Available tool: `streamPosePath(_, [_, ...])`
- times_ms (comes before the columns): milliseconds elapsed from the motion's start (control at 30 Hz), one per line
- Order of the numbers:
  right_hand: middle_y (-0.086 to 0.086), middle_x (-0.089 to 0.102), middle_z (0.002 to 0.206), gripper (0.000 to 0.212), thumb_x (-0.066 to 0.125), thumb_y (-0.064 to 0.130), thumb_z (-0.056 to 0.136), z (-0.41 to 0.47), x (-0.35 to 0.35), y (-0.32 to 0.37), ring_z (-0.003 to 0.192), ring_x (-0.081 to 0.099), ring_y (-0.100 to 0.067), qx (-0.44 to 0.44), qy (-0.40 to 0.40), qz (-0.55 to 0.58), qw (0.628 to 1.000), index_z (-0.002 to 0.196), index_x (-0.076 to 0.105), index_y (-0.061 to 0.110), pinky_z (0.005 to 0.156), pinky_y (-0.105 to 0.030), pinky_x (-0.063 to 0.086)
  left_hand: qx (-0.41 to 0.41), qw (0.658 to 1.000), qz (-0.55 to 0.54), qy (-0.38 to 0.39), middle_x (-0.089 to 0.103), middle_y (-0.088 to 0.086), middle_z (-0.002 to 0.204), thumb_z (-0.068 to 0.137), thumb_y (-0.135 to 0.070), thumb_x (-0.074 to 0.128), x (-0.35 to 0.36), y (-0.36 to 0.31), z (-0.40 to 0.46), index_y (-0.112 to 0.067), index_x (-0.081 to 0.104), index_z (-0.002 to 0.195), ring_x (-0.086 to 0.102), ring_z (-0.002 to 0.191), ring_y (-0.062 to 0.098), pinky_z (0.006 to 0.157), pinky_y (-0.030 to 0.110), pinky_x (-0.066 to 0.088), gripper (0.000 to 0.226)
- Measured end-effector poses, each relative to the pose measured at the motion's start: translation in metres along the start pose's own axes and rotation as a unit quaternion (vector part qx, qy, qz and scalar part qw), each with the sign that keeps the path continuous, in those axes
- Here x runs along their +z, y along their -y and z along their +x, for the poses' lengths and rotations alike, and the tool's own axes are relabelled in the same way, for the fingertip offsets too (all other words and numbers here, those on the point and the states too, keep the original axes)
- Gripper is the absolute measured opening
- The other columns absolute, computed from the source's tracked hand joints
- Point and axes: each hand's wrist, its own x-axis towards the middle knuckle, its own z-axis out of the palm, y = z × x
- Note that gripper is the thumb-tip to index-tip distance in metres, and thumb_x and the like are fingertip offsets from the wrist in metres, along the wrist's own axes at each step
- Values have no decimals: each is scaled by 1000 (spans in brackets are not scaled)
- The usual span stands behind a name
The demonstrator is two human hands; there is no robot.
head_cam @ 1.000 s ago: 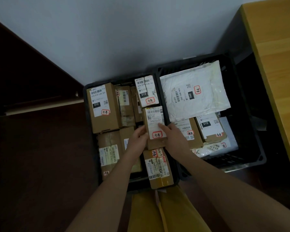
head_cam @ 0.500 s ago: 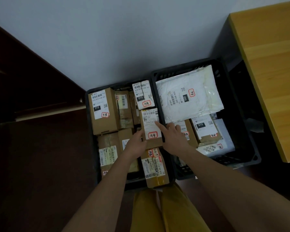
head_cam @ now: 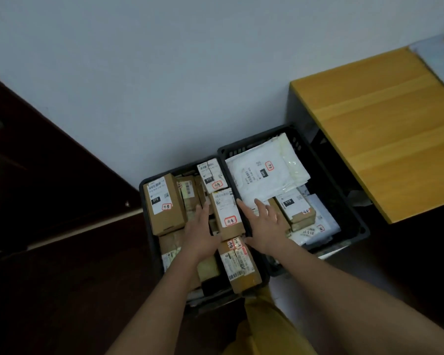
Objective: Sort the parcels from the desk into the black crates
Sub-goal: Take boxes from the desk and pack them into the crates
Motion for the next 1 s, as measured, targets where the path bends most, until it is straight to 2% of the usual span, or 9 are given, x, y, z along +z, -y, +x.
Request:
streamPosePath(200, [-7, -13, 164, 105, 66, 28, 91, -41, -32, 12, 150, -6, -35, 8, -72, 0, 997, 150, -18, 48, 118, -62, 1, 66, 993, 96, -28, -15, -5, 163, 90, -41, 66, -29, -30, -30, -36, -15, 153, -5, 151, 29, 122, 52, 12, 103])
streamPosePath(300, [-6, -16, 164, 101, 64, 30, 93, -61, -55, 5, 151, -10, -34, 26, -107, 4, 994, 151, -17, 47, 117, -62, -1, 105, 985, 130, -37, -18, -6, 163, 93, -40, 62, -37, -61, -43, -35, -15, 154, -5, 151, 31, 122, 50, 9, 98])
streamPosePath(433, [-6, -15, 164, 100, 64, 33, 94, -85, -83, -18, 150, -8, -35, 68, -153, -6, 986, 151, -18, 47, 116, -63, 0, 163, 972, 167, -35, -19, -4, 163, 93, -42, 61, -35, -106, -51, -35, -16, 153, -5, 151, 35, 121, 55, 10, 98])
streamPosePath(667, [-6, -16, 164, 100, 63, 32, 95, -128, -124, -85, 150, -10, -36, 138, -216, -4, 967, 151, -19, 46, 115, -66, -1, 233, 944, 233, -22, -22, -5, 162, 96, -44, 55, -13, -192, -66, -38, -15, 153, -7, 150, 36, 118, 59, 12, 91])
streamPosePath(1000, [-5, -22, 162, 103, 63, 30, 95, -186, -174, -234, 150, -13, -36, 217, -257, 16, 942, 149, -23, 47, 114, -67, -3, 305, 894, 328, -16, -29, -5, 160, 96, -49, 53, 72, -353, -83, -41, -15, 153, -15, 149, 34, 116, 62, 1, 89])
